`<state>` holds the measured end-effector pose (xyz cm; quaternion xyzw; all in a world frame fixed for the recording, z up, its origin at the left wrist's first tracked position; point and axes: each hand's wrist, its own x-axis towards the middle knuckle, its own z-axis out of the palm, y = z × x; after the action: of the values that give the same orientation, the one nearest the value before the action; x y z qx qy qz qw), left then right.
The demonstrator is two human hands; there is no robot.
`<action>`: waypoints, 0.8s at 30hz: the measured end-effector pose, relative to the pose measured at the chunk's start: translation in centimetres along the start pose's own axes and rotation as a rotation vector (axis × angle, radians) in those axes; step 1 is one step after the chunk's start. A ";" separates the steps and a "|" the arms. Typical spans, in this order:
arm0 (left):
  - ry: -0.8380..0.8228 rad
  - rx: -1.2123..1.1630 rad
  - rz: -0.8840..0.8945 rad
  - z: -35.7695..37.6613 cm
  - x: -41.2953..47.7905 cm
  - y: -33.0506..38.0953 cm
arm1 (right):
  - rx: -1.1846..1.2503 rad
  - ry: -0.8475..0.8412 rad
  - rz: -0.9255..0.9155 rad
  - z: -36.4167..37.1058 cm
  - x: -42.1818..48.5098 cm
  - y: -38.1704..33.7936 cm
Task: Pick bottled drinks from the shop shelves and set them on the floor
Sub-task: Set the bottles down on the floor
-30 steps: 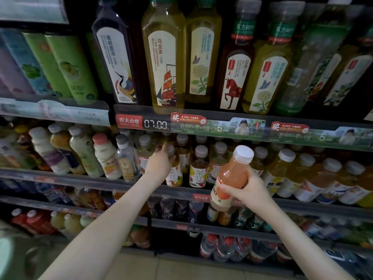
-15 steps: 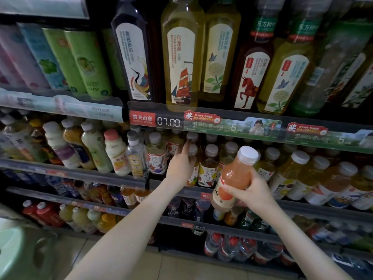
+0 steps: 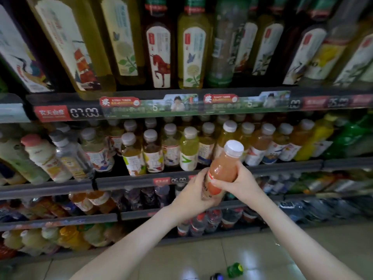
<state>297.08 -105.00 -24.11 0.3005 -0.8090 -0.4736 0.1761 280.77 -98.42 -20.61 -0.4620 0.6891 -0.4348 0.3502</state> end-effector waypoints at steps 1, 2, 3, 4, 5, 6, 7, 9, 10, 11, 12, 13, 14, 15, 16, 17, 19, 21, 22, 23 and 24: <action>0.029 -0.003 -0.025 1.4 0.2 0.2 | 0.018 -0.010 0.009 -0.6 -0.5 1.0; 0.058 0.033 -0.045 2.9 0.3 0.2 | 0.025 -0.023 0.018 -1.2 -1.0 2.2; 0.075 0.086 -0.064 4.5 0.4 0.0 | 0.021 -0.048 0.033 -1.8 -1.6 3.6; 0.082 0.129 -0.091 6.2 0.3 -0.5 | 0.014 -0.092 0.053 -2.4 -2.1 5.0; 0.084 0.155 -0.122 7.9 0.1 -1.1 | 0.014 -0.140 0.077 -3.0 -2.7 6.3; 0.084 0.177 -0.146 9.5 -0.3 -1.9 | 0.024 -0.175 0.087 -3.6 -3.2 7.6; 0.088 0.206 -0.158 11.2 -0.8 -2.8 | 0.035 -0.184 0.081 -4.3 -3.6 8.9; 0.087 0.272 -0.181 14.3 -2.0 -5.3 | 0.009 -0.159 0.022 -5.3 -3.9 11.6; 0.074 0.282 -0.211 15.7 -2.7 -6.5 | -0.044 -0.179 -0.003 -5.4 -4.0 12.8; 0.059 0.282 -0.256 17.1 -3.4 -7.7 | -0.104 -0.230 -0.017 -5.4 -4.0 13.9; 0.043 0.274 -0.315 18.4 -4.0 -9.0 | -0.164 -0.292 -0.015 -5.0 -4.0 15.2; 0.019 0.255 -0.382 19.8 -4.7 -10.4 | -0.208 -0.337 0.007 -4.3 -4.1 16.9; -0.009 0.225 -0.439 21.3 -5.4 -12.0 | -0.256 -0.361 0.033 -3.6 -4.3 18.7; -0.032 0.189 -0.473 22.7 -5.9 -13.8 | -0.309 -0.379 0.059 -2.6 -4.4 20.9; -0.064 0.165 -0.492 24.1 -6.4 -15.7 | -0.372 -0.409 0.088 -1.5 -4.7 23.4; -0.103 0.170 -0.504 25.6 -6.9 -17.9 | -0.439 -0.449 0.122 -0.3 -5.0 26.3; -0.185 0.245 -0.518 28.6 -7.7 -22.8 | -0.559 -0.523 0.182 2.5 -6.0 33.0; -0.238 0.296 -0.583 31.8 -8.7 -28.0 | -0.617 -0.599 0.252 5.3 -7.2 40.5; -0.259 0.311 -0.629 33.2 -9.3 -30.2 | -0.650 -0.627 0.292 6.4 -7.7 43.8; -0.270 0.323 -0.672 34.6 -10.0 -32.4 | -0.689 -0.650 0.326 7.5 -8.2 47.2; -0.272 0.333 -0.708 36.4 -10.8 -34.8 | -0.724 -0.669 0.359 8.8 -8.7 51.1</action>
<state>295.63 -86.83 -72.28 0.5190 -0.7372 -0.4029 -0.1573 274.44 -82.69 -70.39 -0.5419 0.7140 0.0692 0.4380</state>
